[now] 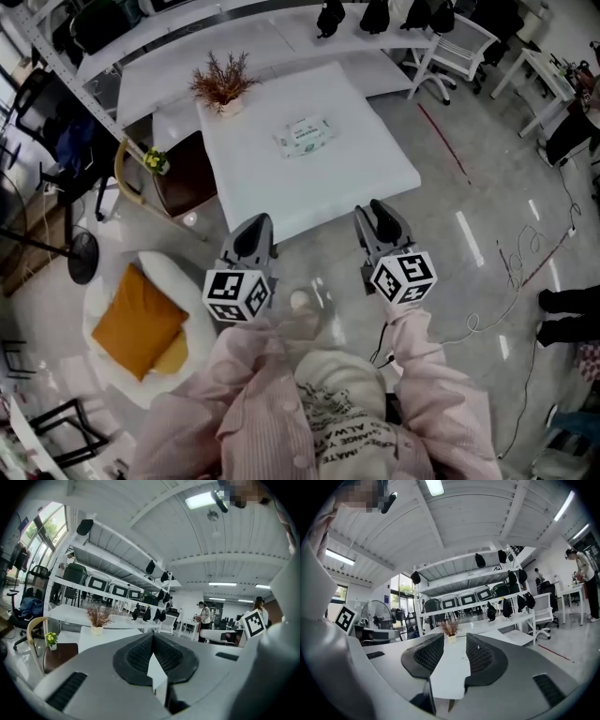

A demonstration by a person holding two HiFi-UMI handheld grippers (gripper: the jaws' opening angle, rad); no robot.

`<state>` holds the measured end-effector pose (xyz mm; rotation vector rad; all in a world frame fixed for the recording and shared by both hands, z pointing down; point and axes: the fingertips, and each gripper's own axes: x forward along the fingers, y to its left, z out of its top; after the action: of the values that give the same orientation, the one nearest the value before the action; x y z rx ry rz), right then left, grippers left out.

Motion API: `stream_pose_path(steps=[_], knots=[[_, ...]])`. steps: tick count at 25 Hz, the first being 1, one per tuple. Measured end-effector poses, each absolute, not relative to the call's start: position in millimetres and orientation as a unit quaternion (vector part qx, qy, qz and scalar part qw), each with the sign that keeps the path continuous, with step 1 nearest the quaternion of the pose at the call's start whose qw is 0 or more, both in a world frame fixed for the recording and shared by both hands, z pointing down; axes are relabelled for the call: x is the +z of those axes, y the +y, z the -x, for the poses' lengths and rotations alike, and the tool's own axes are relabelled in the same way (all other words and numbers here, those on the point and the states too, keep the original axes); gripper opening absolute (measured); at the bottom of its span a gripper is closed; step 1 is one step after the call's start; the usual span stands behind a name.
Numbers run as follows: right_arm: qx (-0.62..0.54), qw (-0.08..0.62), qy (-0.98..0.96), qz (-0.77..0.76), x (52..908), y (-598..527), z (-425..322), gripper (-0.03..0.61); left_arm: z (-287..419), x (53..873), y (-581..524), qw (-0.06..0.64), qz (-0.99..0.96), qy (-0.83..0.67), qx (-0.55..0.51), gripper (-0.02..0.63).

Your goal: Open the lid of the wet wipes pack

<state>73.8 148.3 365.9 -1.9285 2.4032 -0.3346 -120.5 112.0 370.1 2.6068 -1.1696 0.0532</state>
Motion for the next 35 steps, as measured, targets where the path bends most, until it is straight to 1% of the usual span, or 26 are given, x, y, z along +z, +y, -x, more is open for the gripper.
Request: stream_pose_path(steps=[3, 8, 16, 24, 35], knots=[[-0.102, 0.004, 0.775, 0.624, 370, 116, -81, 0.120, 112, 371, 78, 0.147, -0.902, -0.405, 0.016, -0.003], [-0.101, 0.002, 0.771, 0.629, 372, 79, -91, 0.120, 98, 371, 40, 0.150, -0.906, -0.396, 0.012, -0.003], [-0.101, -0.007, 0.772, 0.627, 378, 47, -94, 0.120, 93, 383, 16, 0.169, -0.905, -0.390, 0.019, -0.003], [-0.102, -0.035, 0.782, 0.614, 396, 0, -95, 0.120, 95, 402, -16, 0.199, -0.889, -0.412, 0.023, -0.003], [-0.099, -0.114, 0.832, 0.534, 433, -94, -99, 0.120, 72, 437, -82, 0.250, -0.854, -0.455, 0.030, -0.003]])
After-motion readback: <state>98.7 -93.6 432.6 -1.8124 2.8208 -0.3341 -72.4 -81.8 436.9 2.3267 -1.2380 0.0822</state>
